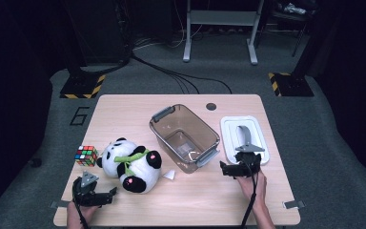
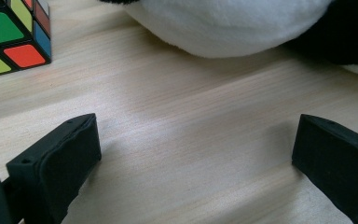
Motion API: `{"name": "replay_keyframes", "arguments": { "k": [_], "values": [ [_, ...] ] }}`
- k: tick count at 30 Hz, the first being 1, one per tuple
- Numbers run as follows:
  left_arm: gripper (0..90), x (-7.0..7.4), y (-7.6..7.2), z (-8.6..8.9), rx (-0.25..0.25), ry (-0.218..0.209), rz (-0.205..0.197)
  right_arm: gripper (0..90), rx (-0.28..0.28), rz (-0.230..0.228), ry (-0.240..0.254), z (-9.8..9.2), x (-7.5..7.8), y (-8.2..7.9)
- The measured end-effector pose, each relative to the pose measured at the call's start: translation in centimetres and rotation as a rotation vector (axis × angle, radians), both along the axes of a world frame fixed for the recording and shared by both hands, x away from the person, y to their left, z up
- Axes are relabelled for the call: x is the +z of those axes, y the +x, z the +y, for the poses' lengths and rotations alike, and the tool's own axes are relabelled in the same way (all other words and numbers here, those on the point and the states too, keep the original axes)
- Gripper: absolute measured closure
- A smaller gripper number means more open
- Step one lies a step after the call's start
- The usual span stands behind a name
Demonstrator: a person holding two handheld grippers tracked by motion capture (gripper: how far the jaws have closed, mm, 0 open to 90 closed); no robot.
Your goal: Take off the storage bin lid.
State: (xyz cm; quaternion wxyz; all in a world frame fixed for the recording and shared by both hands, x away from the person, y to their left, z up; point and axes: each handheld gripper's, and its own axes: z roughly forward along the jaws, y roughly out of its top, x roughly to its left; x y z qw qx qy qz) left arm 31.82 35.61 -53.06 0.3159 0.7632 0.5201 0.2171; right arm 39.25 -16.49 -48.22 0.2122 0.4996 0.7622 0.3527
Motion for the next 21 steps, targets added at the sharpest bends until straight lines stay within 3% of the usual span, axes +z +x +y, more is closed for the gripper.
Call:
{"name": "replay_keyframes", "arguments": {
  "k": [1,8,9,21],
  "values": [
    [0.8,0.0,0.0,0.0,0.000,0.000,0.000,0.0,0.026,-0.001,0.003,0.5,-0.7,-0.9],
    [0.8,0.0,0.0,0.0,-0.001,0.000,0.000,0.0,0.076,0.006,0.011,2.0,-2.9,-3.1],
    [0.8,-0.1,0.0,-0.1,0.012,-0.015,-0.009,0.0,0.076,0.006,0.011,2.0,-2.9,-3.1],
    [0.8,-0.1,0.0,-0.1,0.011,-0.013,-0.008,0.0,0.094,-0.006,-0.020,2.3,-3.9,-3.9]
  ]
}}
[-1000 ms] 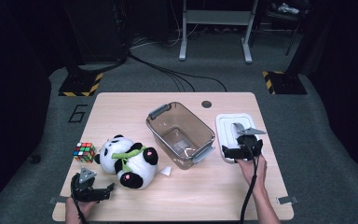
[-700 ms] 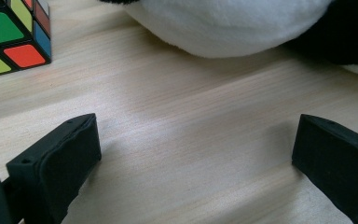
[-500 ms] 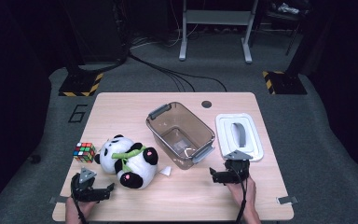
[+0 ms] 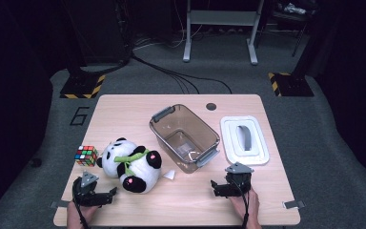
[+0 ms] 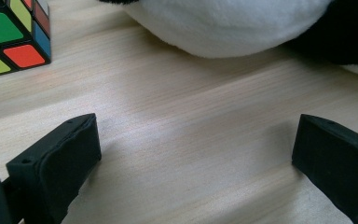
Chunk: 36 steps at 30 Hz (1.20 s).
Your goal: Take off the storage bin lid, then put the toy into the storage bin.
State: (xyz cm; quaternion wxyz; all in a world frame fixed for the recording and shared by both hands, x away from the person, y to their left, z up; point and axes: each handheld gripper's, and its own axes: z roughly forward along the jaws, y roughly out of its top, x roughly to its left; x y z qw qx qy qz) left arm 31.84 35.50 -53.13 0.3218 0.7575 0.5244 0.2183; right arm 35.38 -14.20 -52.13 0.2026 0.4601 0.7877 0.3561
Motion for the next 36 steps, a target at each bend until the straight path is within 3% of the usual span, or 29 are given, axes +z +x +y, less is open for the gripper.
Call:
{"name": "replay_keyframes", "arguments": {
  "k": [14,17,26,31,33,36],
  "values": [
    [0.8,0.1,0.0,0.1,-0.011,0.013,0.008,0.0,0.026,-0.004,-0.017,0.1,-0.5,-0.2],
    [0.7,0.0,0.0,0.0,-0.010,0.010,-0.004,0.0,0.020,0.008,-0.014,0.3,-0.6,-0.2],
    [0.0,0.1,0.0,0.2,-0.043,0.020,0.009,0.0,0.021,0.029,-0.050,0.5,-0.7,0.1],
    [0.0,0.1,0.1,0.2,-0.040,-0.008,0.002,0.0,0.032,0.039,-0.041,0.3,-0.8,0.2],
    [0.0,0.4,0.1,0.2,-0.060,-0.016,0.016,0.0,0.027,0.047,-0.034,0.3,-0.8,0.2],
    [0.1,1.3,-0.1,0.3,-0.065,-0.031,0.006,0.0,0.031,0.037,-0.032,0.2,-0.8,0.1]
  ]
}}
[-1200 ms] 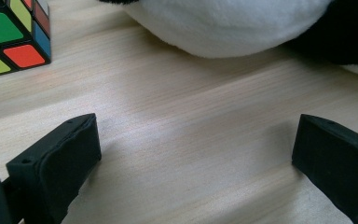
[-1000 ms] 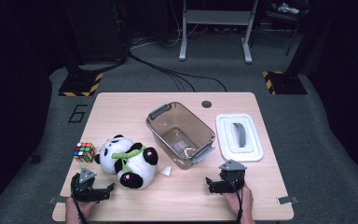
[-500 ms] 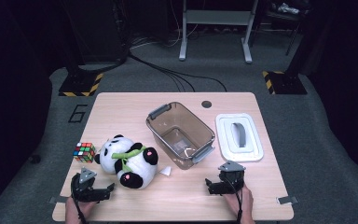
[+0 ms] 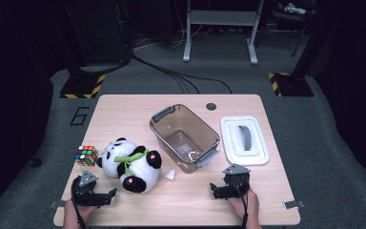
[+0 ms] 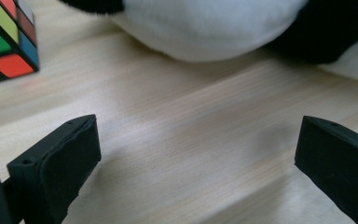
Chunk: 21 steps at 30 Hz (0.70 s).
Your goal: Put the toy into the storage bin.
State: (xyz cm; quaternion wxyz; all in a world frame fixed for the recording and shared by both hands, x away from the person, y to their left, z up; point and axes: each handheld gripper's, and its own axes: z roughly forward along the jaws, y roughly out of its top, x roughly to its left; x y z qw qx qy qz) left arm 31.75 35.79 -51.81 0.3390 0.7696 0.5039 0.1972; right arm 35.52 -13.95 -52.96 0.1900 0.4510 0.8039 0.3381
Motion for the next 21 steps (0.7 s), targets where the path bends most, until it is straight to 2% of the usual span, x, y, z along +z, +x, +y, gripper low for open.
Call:
{"name": "replay_keyframes", "arguments": {
  "k": [4,10,15,21],
  "values": [
    [0.1,1.5,-0.4,0.2,-0.004,-0.033,-0.005,0.0,-0.001,0.000,0.000,0.0,0.0,0.0],
    [0.9,3.8,-0.9,0.1,-0.021,-0.076,-0.036,0.0,-0.002,0.001,0.001,0.0,0.0,0.0],
    [1.2,5.4,-0.5,-0.2,-0.050,-0.071,-0.029,0.0,-0.001,-0.001,0.000,0.0,0.0,0.0],
    [1.0,7.4,0.0,-0.7,-0.071,-0.076,-0.058,0.0,-0.001,0.000,0.001,0.0,0.0,0.0]
  ]
}}
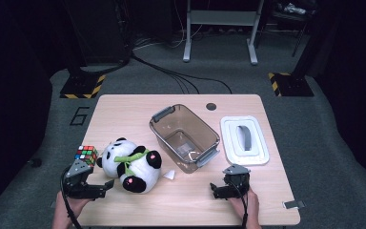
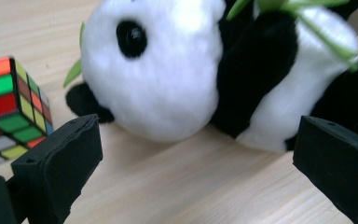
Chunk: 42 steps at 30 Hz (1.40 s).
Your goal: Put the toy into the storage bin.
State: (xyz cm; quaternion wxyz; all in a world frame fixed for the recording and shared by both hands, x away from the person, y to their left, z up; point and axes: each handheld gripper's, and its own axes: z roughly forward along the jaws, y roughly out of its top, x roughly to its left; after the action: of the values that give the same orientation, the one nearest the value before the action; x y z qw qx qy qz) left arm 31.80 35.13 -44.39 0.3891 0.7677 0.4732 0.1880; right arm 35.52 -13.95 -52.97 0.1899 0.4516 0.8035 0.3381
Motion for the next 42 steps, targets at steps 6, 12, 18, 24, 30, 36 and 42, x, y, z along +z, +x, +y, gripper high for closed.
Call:
{"name": "replay_keyframes", "arguments": {
  "k": [6,12,18,24,30,36,42],
  "values": [
    [0.0,2.5,0.9,-0.6,-0.047,-0.009,-0.041,0.0,0.001,0.003,0.001,0.0,0.0,0.0],
    [0.0,3.7,2.5,-2.1,-0.108,0.005,-0.046,0.0,0.001,0.001,0.001,0.0,0.0,0.0],
    [0.0,3.7,3.9,-3.8,-0.140,0.014,-0.033,0.0,0.001,0.002,0.001,0.0,0.0,0.0],
    [2.0,3.3,5.1,-5.5,-0.169,0.043,-0.019,0.0,0.000,0.002,0.001,0.0,0.0,0.0],
    [21.3,2.7,6.0,-6.2,-0.205,0.044,0.008,0.0,0.000,0.003,0.001,0.0,0.0,0.0],
    [50.6,1.9,6.2,-7.1,-0.224,0.085,0.035,0.0,0.000,0.002,0.001,0.0,0.0,0.0],
    [69.1,1.2,6.3,-6.9,-0.215,0.060,0.044,0.0,0.001,-0.001,0.000,0.0,0.0,0.0]
  ]
}}
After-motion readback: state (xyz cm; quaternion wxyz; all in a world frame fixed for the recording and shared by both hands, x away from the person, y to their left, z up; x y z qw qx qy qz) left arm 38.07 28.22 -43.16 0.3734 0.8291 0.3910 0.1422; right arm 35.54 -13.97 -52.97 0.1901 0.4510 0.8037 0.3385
